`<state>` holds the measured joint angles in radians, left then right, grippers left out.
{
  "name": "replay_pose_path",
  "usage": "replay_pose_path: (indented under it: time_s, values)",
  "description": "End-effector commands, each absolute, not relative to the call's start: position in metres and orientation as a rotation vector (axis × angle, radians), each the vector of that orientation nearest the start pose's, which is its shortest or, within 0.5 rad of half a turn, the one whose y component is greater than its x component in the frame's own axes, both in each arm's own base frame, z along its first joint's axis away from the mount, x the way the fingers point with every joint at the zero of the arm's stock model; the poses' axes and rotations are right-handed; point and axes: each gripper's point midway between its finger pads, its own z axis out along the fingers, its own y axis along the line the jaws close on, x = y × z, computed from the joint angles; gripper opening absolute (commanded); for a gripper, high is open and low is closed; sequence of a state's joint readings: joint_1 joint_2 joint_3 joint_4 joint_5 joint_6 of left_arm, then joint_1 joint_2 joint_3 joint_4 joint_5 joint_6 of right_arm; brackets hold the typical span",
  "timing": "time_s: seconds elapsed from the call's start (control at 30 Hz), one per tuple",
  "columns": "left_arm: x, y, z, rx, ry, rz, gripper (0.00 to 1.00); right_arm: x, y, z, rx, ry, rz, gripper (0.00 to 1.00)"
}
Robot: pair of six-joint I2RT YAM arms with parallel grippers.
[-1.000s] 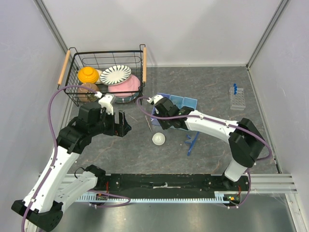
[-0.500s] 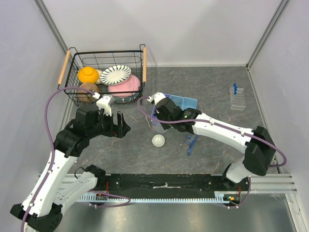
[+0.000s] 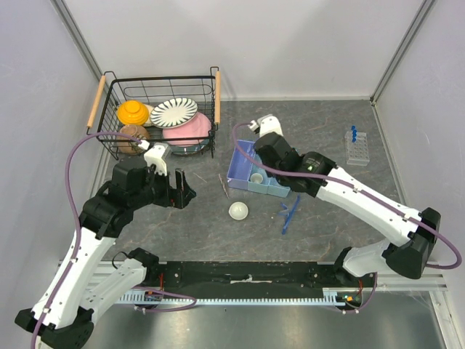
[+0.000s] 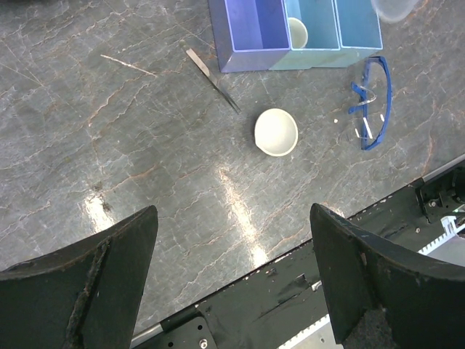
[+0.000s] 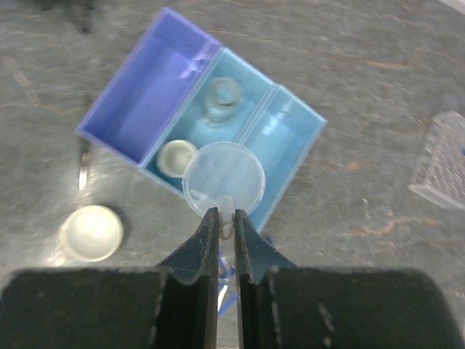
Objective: Organize the chemistry lab equipment
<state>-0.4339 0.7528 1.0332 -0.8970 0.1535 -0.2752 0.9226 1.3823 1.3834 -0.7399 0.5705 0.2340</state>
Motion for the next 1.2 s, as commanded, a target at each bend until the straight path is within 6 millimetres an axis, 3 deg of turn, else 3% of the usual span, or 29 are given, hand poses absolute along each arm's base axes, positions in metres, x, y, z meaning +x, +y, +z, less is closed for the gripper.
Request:
replay_pose_path:
  time_s: [0.0,0.1,0.2,0.6,0.8,1.17]
  values:
    - [0.184,-0.129,0.259,0.262,2.181,-0.586,0.92,0.315,0.167,0.252,-0.222,2.180,-0.200,0.00]
    - [0.182,-0.129,0.259,0.267,2.180,-0.585,0.92,0.333,0.145,0.244,-0.107,2.208,-0.198,0.00]
    - [0.182,-0.128,0.260,0.269,2.178,-0.581,0.92,0.347,0.136,0.231,-0.053,2.229,-0.194,0.00]
    - [0.184,-0.129,0.258,0.290,2.177,-0.577,0.92,0.387,0.149,0.193,-0.004,2.294,-0.062,0.00]
    - [0.185,-0.130,0.259,0.294,2.173,-0.578,0.92,0.397,0.156,0.177,-0.001,2.321,-0.027,0.00]
    - [0.188,-0.130,0.256,0.296,2.181,-0.569,0.92,0.409,0.164,0.171,0.001,2.322,0.005,0.00]
